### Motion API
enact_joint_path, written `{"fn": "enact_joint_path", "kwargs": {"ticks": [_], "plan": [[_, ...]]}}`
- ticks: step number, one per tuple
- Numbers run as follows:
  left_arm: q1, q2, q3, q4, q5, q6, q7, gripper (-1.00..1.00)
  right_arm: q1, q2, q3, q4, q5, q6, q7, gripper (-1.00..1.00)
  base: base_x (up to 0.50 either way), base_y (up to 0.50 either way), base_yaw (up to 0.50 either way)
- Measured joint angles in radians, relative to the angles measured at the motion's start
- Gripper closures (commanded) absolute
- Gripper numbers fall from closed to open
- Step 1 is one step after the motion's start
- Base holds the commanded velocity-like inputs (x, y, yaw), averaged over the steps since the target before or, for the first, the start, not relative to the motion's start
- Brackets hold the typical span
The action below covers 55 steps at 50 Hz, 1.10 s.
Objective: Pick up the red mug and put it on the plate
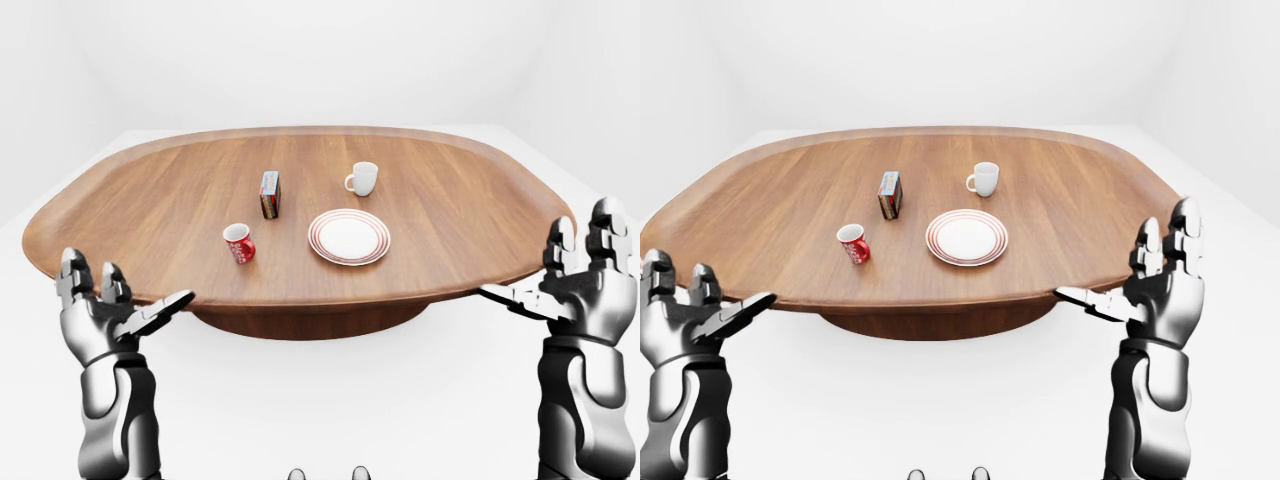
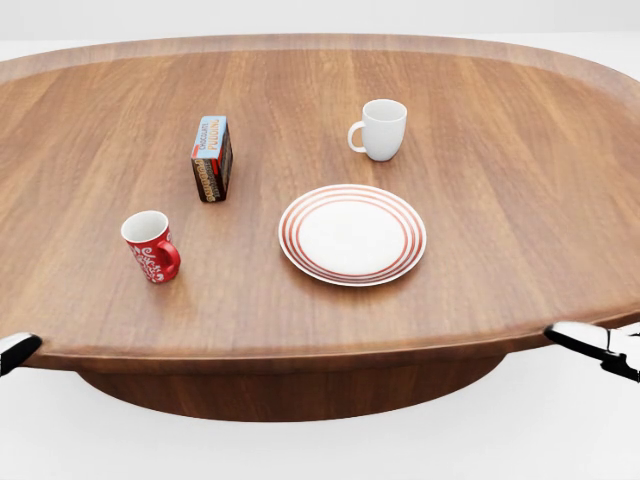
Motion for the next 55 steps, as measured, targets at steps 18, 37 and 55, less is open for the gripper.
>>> {"fn": "enact_joint_path", "kwargs": {"ticks": [18, 37, 55], "plan": [[0.032, 0.026, 0.115, -0.063, -0.172, 0.004, 0.099, -1.00, 0.004, -0.035, -0.104, -0.046, 0.134, 0.000, -0.055, -1.00, 0.00, 0.00, 0.00], [0.039, 0.029, 0.138, -0.097, -0.205, 0.004, 0.120, -1.00, 0.001, -0.038, -0.096, -0.046, 0.130, 0.000, -0.059, -1.00, 0.20, 0.00, 0.00], [0.040, 0.027, 0.140, -0.109, -0.204, 0.004, 0.123, -1.00, 0.002, -0.032, -0.088, -0.047, 0.120, 0.000, -0.051, -1.00, 0.29, 0.00, 0.00]]}}
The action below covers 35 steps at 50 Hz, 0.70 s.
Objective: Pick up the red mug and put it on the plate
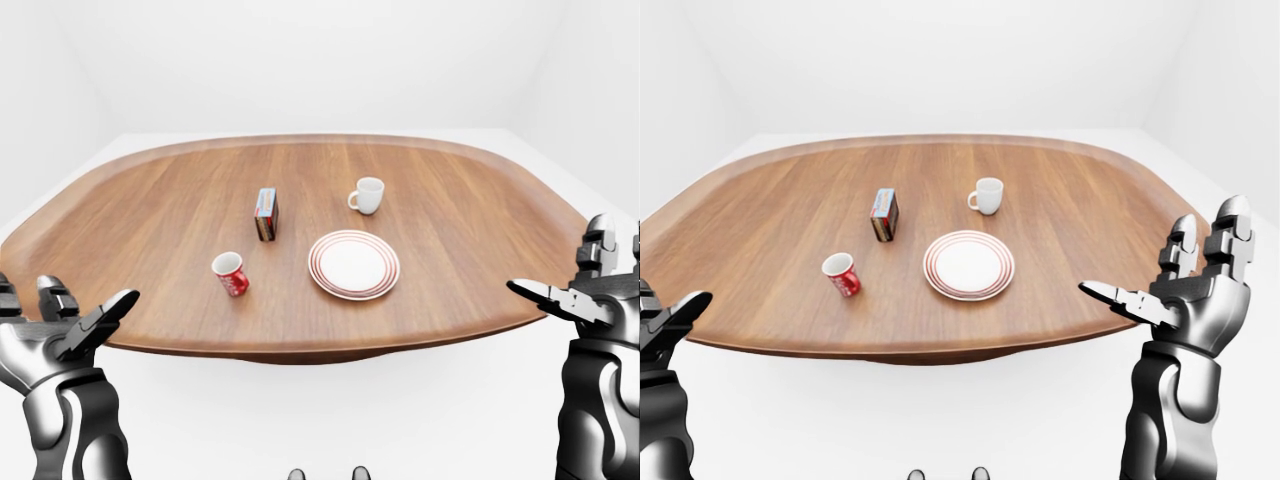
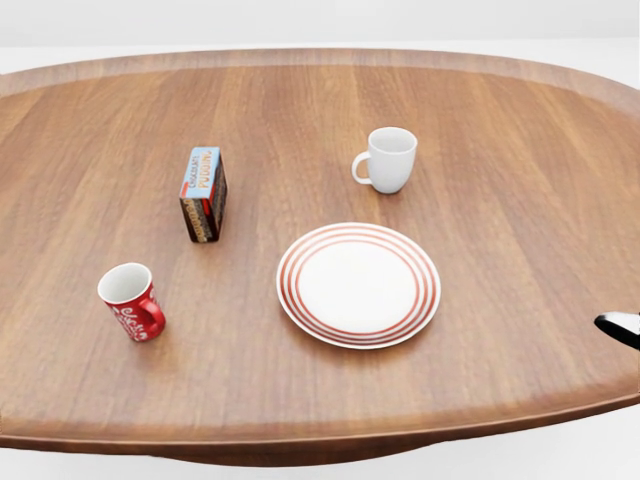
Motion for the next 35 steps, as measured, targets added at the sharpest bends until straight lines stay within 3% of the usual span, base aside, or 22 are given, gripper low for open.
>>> {"fn": "enact_joint_path", "kwargs": {"ticks": [35], "plan": [[-0.008, 0.002, -0.014, 0.031, 0.021, -0.004, -0.003, -1.00, 0.002, 0.006, 0.011, -0.002, -0.024, 0.000, 0.010, -1.00, 0.29, 0.00, 0.00]]}}
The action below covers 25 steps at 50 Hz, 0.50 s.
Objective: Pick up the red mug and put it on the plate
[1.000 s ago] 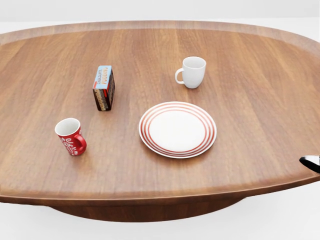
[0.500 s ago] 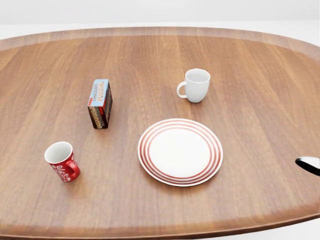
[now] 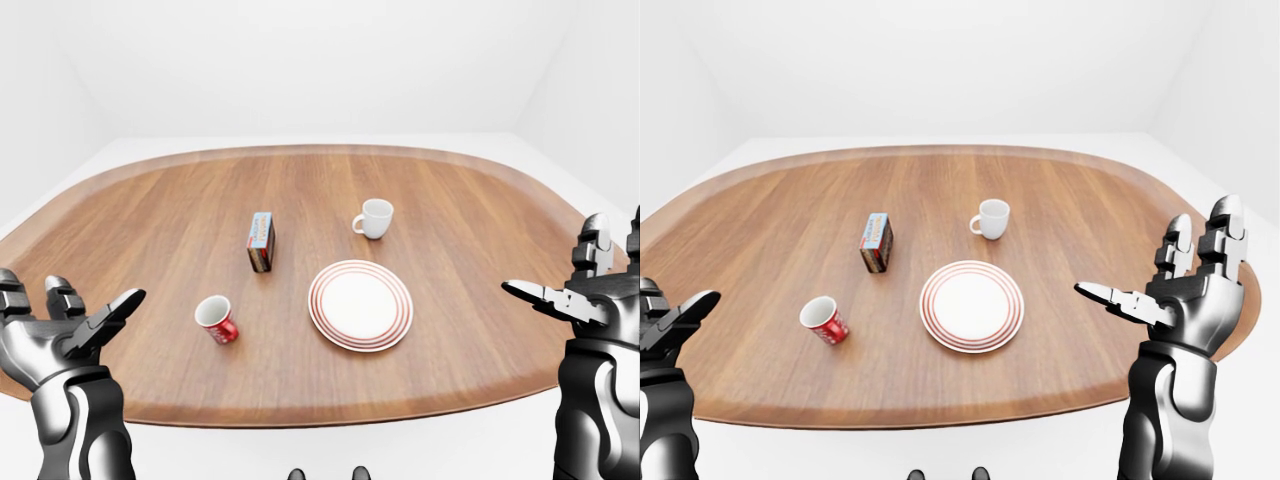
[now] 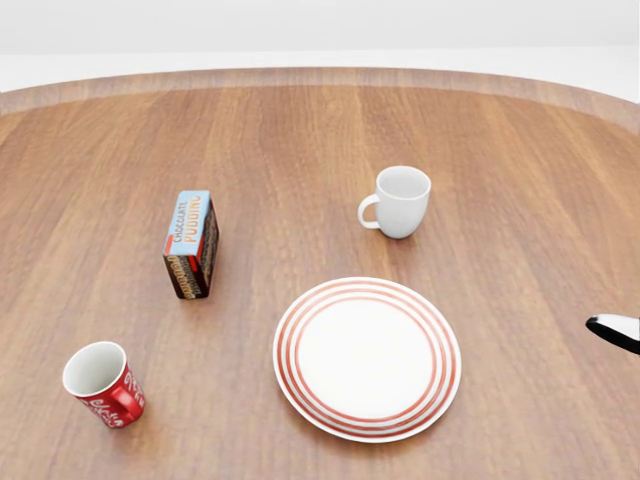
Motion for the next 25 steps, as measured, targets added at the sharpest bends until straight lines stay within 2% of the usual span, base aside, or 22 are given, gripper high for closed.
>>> {"fn": "enact_joint_path", "kwargs": {"ticks": [25], "plan": [[-0.001, 0.000, -0.003, 0.002, 0.003, 0.000, 0.000, -1.00, -0.002, 0.000, 0.004, 0.007, -0.006, 0.000, 0.002, -1.00, 0.29, 0.00, 0.00]]}}
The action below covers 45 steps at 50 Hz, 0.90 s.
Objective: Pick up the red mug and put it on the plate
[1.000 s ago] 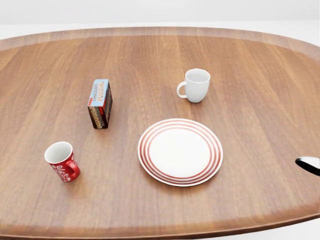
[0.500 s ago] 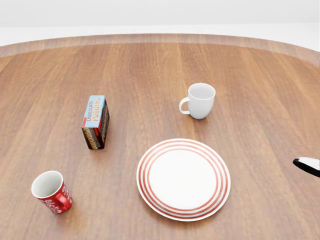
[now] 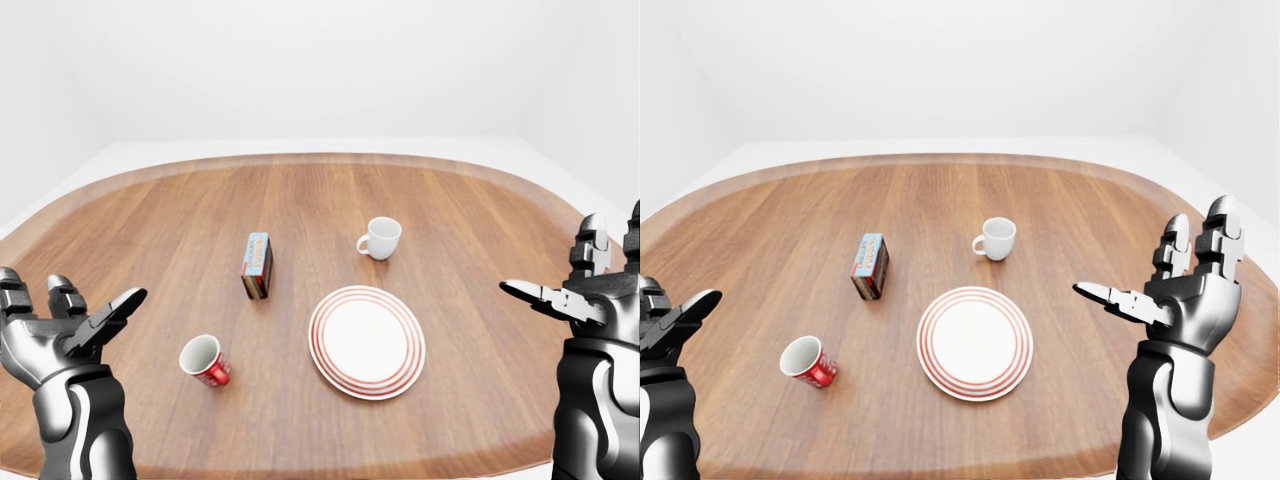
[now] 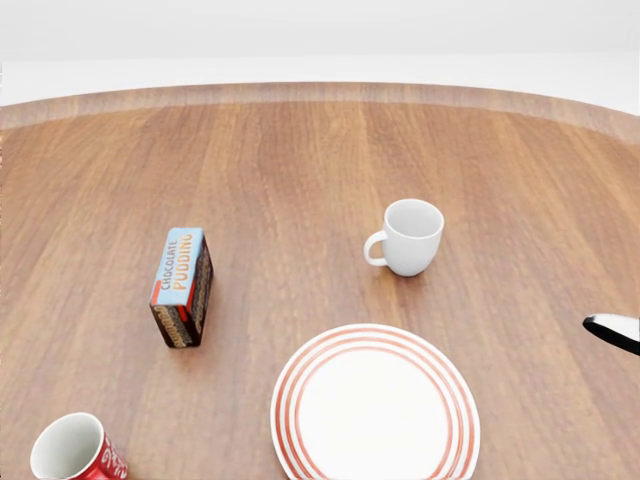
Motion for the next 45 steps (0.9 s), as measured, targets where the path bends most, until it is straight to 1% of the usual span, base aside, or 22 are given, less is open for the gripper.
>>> {"fn": "enact_joint_path", "kwargs": {"ticks": [6, 16, 42, 45], "plan": [[-0.002, 0.001, -0.001, -0.001, -0.001, 0.002, 0.001, -1.00, -0.002, 0.000, 0.002, 0.005, -0.001, 0.000, 0.000, -1.00, 0.24, 0.00, 0.00], [-0.002, 0.000, -0.002, -0.001, -0.001, 0.002, 0.001, -1.00, -0.001, 0.000, 0.006, 0.011, -0.007, 0.000, 0.000, -1.00, 0.00, 0.05, 0.00], [0.000, -0.002, -0.004, -0.001, 0.003, -0.002, 0.000, -1.00, 0.000, 0.005, 0.018, 0.029, -0.029, 0.000, 0.011, -1.00, 0.04, 0.49, 0.00], [0.001, -0.001, -0.004, -0.001, 0.004, -0.002, 0.000, -1.00, 0.000, 0.005, 0.020, 0.030, -0.030, 0.000, 0.012, -1.00, 0.05, 0.28, 0.00]]}}
